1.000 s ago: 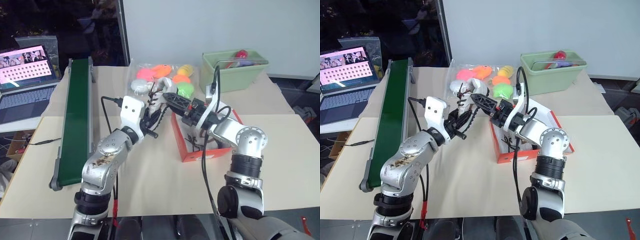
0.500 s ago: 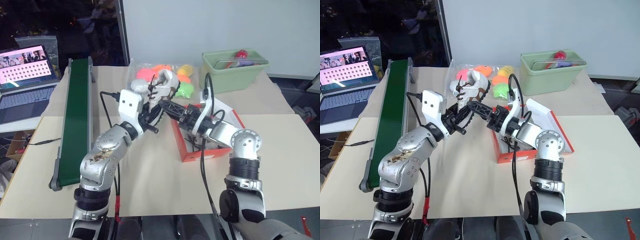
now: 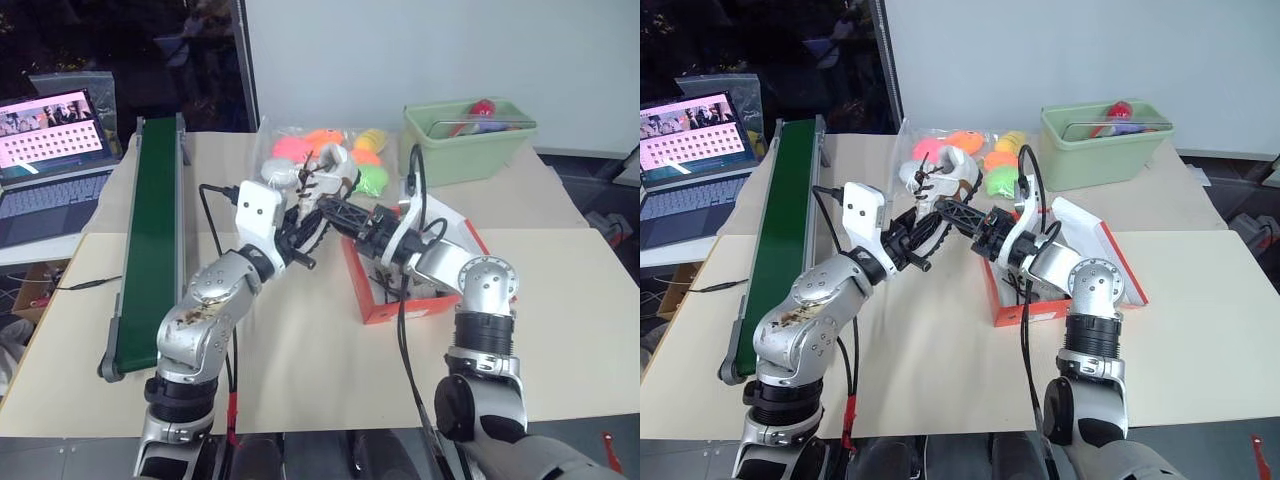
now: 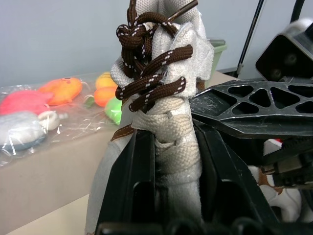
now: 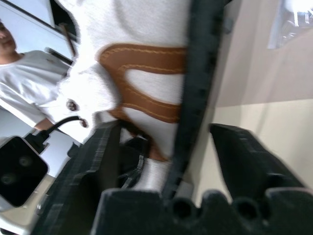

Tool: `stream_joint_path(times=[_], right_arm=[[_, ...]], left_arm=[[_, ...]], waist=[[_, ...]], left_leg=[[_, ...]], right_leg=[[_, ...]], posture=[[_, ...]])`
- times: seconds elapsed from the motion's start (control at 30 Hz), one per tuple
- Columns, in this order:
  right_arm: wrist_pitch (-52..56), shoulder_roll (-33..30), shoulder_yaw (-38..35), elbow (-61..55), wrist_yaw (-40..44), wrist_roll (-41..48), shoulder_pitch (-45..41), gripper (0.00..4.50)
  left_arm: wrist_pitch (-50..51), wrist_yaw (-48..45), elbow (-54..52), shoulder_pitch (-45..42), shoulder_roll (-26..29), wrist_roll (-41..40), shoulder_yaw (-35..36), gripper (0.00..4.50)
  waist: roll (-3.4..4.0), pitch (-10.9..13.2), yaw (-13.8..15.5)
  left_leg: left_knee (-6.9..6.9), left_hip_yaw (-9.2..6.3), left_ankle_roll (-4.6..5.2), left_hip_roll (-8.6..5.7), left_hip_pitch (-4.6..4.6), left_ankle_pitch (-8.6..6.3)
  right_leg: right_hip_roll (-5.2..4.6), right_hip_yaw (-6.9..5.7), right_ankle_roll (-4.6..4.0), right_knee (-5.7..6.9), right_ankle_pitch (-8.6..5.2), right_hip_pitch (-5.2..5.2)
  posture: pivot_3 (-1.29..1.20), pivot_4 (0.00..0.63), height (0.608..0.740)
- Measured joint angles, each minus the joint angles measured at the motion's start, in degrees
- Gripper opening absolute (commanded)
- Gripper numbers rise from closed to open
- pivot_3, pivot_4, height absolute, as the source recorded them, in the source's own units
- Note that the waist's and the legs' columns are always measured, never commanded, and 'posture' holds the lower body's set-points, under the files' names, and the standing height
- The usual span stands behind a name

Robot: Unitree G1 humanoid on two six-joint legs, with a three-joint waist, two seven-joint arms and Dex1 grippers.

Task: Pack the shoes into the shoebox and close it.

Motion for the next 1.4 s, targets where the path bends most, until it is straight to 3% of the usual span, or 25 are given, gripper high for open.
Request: stream_joint_path(times=[0.23, 0.63, 0.73, 0.77, 0.97, 1.1, 1.27, 1.4], right_arm=[[-2.04, 2.26, -0.32, -0.27, -1.99, -0.06, -0.21, 0.28], [-3.18, 7.46, -2.28, -2.52, -7.97, 2.17, -0.2, 0.21], [-3.92, 8.43, -2.68, -3.26, -10.44, 3.19, -0.2, 0.21], [-4.76, 8.45, -2.69, -3.45, -11.2, 3.41, -0.2, 0.21], [-11.53, 8.09, -4.54, -3.48, -14.1, 3.56, -0.2, 0.21], [-16.43, 4.41, -5.68, -2.15, -14.2, 1.43, -1.03, 0.21], [-15.37, -8.89, -4.92, -0.02, -11.78, -1.36, -4.53, 0.21], [-5.86, -19.3, -2.85, 3.88, -10.35, -1.47, -8.39, 0.21]], left_arm=[[-0.04, 0.0, 0.0, -0.02, 0.19, -0.03, 1.06, 1.1], [-0.11, 0.01, -0.3, -0.7, 1.18, 0.18, 1.83, 1.1], [-0.66, 0.09, -0.43, -0.69, 1.07, 0.29, 1.8, 1.82], [-0.63, 0.02, -0.67, -0.69, 0.97, 0.25, 1.47, 2.26], [-0.3, -0.14, -1.43, -0.21, 0.27, -0.62, 0.94, 2.26], [0.59, -1.48, -1.78, 2.43, 1.07, -1.24, -0.8, 2.26], [0.16, -5.71, -1.96, 6.72, 7.49, -0.65, -3.91, 2.26], [-0.81, -9.63, -3.17, 8.41, 11.07, -0.8, -5.49, 2.26]], waist=[[0.0, 0.0, 0.03], [0.01, 0.0, -0.04], [0.01, 0.0, 0.01], [0.01, 0.0, 0.01], [0.01, 0.0, 0.07], [0.03, 0.01, 0.07], [0.1, 0.05, 0.04], [0.14, 0.08, -0.17]], left_leg=[[0.0, 0.0, 0.0, 0.0, -0.01, 0.0], [0.0, 0.0, 0.0, 0.01, -0.01, 0.0], [0.0, 0.0, 0.0, 0.01, -0.01, 0.0], [0.0, 0.0, 0.0, 0.01, -0.01, 0.0], [0.0, 0.0, 0.0, 0.0, -0.02, 0.0], [0.0, 0.01, 0.0, -0.01, -0.03, 0.0], [-0.03, 0.02, 0.0, 0.01, -0.02, 0.0], [-0.04, 0.08, 0.0, 0.02, 0.01, 0.0]], right_leg=[[-0.01, 0.0, 0.0, 0.0, 0.0, 0.0], [0.0, 0.0, 0.0, 0.0, 0.0, -0.01], [-0.01, 0.0, 0.0, 0.0, 0.0, -0.01], [-0.01, 0.0, 0.0, -0.01, 0.0, -0.01], [-0.01, 0.0, 0.0, -0.02, 0.0, -0.01], [-0.02, 0.0, 0.0, -0.02, 0.0, -0.02], [0.01, 0.0, -0.01, -0.04, -0.01, -0.04], [0.02, 0.06, -0.02, -0.05, -0.02, -0.03]], posture=[[0.0, 0.15, 0.729], [0.0, 0.15, 0.729], [0.0, 0.15, 0.729], [0.0, 0.15, 0.729], [0.0, 0.15, 0.729], [0.0, 0.15, 0.729], [0.0, 0.15, 0.729], [0.0, 0.15, 0.729]])
